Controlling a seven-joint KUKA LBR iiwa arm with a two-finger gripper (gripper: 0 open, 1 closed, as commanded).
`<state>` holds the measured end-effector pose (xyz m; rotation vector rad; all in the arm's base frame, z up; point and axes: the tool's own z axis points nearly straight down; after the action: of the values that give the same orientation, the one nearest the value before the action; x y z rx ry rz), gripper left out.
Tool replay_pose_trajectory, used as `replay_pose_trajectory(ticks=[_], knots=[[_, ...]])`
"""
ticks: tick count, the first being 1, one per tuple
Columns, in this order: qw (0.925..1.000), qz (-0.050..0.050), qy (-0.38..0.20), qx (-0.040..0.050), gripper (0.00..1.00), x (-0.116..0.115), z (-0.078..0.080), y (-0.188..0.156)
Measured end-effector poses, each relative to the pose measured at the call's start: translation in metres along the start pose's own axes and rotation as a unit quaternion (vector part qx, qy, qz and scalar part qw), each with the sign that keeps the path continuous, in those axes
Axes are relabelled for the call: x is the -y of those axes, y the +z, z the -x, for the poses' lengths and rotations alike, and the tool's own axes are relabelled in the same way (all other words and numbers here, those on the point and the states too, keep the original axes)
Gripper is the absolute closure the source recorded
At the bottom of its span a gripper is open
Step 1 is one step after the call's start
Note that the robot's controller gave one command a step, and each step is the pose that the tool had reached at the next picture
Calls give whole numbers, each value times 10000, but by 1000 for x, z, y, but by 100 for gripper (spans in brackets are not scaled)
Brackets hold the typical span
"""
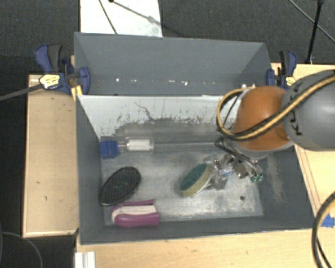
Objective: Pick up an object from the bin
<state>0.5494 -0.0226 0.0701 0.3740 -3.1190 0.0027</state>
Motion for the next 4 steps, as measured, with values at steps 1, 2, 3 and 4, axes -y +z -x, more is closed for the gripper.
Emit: replay_pose_trajectory(ticks=[1, 2, 3, 4], knots=[[9995, -11, 305, 76, 100, 15, 8, -333], [9946, 16, -1034, -4, 100, 21, 6, -222], [9987, 22, -510, -14, 100, 29, 17, -108], [9987, 6, -514, 22, 0, 29, 19, -113]])
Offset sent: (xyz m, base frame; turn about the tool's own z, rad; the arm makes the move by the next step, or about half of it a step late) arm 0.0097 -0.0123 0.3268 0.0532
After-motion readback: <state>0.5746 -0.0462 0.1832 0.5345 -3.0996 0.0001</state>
